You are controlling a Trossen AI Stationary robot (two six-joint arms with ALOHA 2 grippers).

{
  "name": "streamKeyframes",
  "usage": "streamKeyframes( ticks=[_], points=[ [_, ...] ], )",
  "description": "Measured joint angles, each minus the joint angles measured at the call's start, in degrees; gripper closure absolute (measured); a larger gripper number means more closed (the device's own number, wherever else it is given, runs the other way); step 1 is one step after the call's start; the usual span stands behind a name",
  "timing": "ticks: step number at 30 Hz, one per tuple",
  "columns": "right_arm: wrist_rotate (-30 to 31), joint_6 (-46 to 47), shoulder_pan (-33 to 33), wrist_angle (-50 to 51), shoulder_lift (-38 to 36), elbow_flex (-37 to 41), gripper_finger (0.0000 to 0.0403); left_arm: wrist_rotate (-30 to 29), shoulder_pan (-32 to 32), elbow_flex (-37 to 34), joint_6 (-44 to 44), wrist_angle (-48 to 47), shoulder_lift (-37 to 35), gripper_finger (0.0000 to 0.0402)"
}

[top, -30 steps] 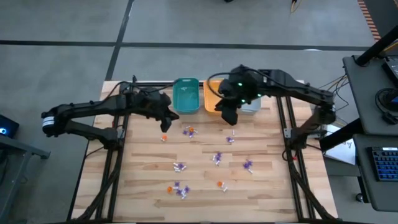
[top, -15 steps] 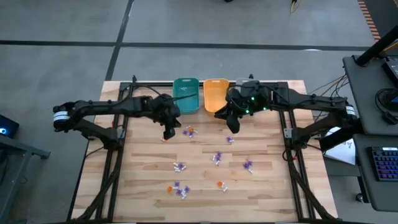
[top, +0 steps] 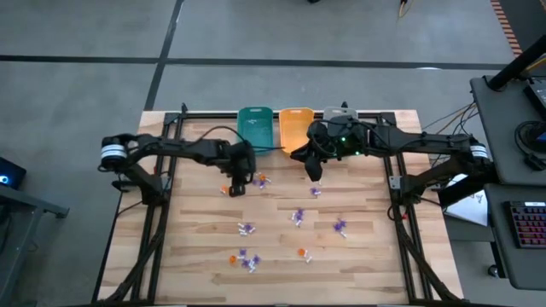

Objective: Sort Halloween decoration
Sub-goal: Put the purple spider toy into the gray bin

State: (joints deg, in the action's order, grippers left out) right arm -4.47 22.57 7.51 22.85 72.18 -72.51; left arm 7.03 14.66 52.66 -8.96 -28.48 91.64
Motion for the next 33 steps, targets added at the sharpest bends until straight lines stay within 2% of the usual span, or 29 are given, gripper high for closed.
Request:
streamKeyframes(
  ticks=[6,14,27,33],
  points=[
    [0.09,0.41,0.00,-0.02,0.00,0.00,0.0355,-0.22,0.00,-0.04,-0.06,2.77,3.61,0.0263],
    [1.41,0.41,0.00,0.00,0.00,0.20,0.0355,-0.33,0.00,-0.02,-0.12,6.93,4.64,0.0263],
    [1.67,0.41,0.00,0.47,0.00,0.40,0.0355,-0.46,0.04,0.00,-1.26,8.12,8.35,0.0263],
    [1.66,0.41,0.00,0.50,0.00,0.42,0.0355,-0.52,0.07,0.07,-0.84,8.01,8.71,0.0282]
  ],
)
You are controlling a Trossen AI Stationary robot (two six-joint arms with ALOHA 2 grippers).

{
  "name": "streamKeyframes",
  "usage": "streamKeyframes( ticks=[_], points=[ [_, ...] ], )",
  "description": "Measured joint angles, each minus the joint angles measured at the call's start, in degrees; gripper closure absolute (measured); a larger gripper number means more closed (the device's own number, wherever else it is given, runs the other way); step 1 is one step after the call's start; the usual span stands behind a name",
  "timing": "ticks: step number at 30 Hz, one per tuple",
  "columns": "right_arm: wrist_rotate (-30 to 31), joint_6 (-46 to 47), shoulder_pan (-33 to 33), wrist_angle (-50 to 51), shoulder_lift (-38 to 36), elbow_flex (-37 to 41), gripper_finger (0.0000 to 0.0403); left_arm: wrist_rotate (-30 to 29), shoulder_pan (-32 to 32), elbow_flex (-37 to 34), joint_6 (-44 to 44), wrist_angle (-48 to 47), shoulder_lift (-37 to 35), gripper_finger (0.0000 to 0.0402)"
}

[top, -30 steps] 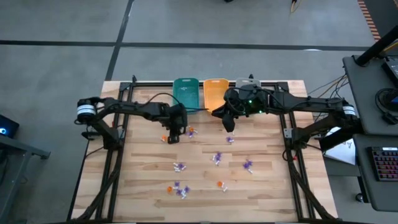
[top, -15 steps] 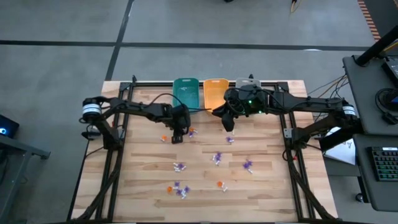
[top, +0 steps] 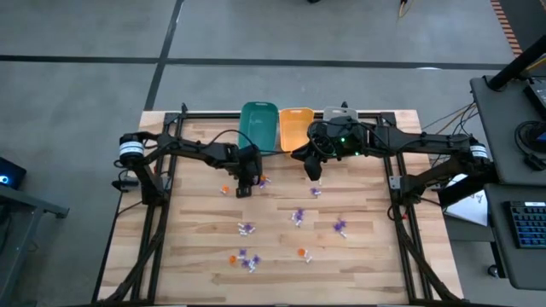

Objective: Sort Halloween decoration
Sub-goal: Put the purple spider toy into the gray bin

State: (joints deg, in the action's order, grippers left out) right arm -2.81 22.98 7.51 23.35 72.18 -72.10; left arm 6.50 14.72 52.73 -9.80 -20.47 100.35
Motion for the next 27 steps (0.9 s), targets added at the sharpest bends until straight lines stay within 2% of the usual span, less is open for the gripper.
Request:
streamKeyframes(
  ticks=[8,27],
  points=[
    [-0.02,0.00,0.00,0.07,0.00,0.02,0.0355,0.04,0.00,0.14,3.39,-0.46,-0.28,0.0307],
    [-0.02,0.00,0.00,0.11,0.00,0.26,0.0355,0.24,-0.04,4.76,7.97,-5.89,-0.87,0.0309]
  ],
)
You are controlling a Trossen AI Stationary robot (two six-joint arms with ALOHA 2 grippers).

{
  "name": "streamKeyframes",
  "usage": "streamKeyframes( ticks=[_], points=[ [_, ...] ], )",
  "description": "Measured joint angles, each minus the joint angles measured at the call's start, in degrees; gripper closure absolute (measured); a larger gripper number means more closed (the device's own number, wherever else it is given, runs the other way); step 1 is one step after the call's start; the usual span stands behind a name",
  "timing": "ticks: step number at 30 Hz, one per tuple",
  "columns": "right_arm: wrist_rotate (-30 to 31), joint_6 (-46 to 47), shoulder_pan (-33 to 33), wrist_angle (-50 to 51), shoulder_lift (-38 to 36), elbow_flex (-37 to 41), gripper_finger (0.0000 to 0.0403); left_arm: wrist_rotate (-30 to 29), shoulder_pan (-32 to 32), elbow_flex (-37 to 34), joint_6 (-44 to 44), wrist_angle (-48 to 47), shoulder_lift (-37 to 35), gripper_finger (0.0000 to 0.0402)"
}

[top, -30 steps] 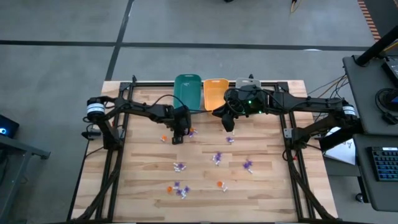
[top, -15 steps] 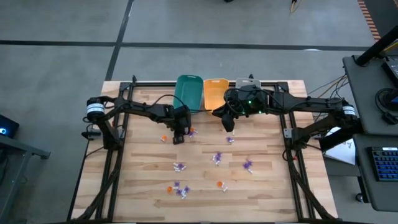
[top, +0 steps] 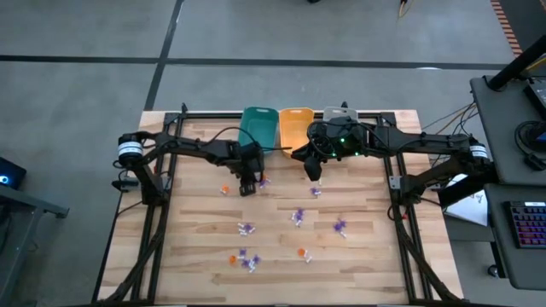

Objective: Sort Halloween decoration
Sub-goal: Put the purple spider toy into the gray bin

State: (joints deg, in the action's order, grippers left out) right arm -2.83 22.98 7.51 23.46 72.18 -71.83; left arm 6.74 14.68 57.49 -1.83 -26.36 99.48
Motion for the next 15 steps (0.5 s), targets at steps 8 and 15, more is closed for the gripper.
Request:
streamKeyframes(
  ticks=[8,15],
  points=[
    [0.01,-0.02,0.00,0.00,0.00,0.02,0.0355,2.29,0.07,3.40,-3.94,-3.15,-0.52,0.0309],
    [0.00,0.04,0.00,0.04,0.00,0.09,0.0355,4.81,0.04,2.57,-15.24,-7.21,-1.01,0.0309]
  ],
)
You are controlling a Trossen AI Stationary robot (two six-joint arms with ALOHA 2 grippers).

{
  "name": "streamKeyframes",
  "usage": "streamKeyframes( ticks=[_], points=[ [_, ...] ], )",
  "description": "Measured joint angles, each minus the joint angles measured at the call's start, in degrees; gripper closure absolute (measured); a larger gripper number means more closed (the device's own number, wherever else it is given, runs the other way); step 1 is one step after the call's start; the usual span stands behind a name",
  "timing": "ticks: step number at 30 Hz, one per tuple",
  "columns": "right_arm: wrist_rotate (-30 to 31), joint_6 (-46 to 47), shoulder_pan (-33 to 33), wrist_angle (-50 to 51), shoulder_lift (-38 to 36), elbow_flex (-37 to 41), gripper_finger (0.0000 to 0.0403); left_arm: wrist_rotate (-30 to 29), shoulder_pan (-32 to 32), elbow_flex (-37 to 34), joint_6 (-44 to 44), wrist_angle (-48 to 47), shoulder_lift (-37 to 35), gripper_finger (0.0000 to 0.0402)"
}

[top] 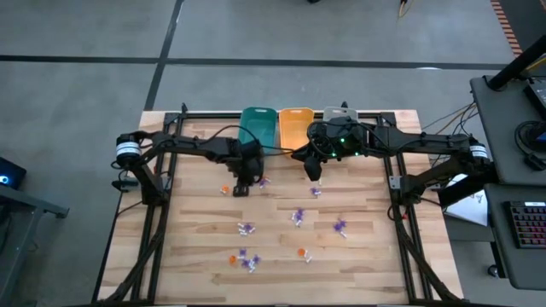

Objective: Sort Halloween decoration
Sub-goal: Put the purple spider toy into the gray bin

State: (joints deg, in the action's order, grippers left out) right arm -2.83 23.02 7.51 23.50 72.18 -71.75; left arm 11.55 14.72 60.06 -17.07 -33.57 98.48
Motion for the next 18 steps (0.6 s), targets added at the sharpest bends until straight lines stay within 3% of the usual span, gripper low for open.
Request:
streamKeyframes(
  ticks=[7,18],
  points=[
    [0.00,0.44,0.00,0.05,0.00,0.22,0.0355,-2.29,-0.04,-3.78,-0.86,6.31,0.00,0.0309],
    [0.02,0.55,0.00,0.09,0.00,0.31,0.0355,-3.09,-0.12,-5.12,-1.98,7.64,0.73,0.0309]
  ],
)
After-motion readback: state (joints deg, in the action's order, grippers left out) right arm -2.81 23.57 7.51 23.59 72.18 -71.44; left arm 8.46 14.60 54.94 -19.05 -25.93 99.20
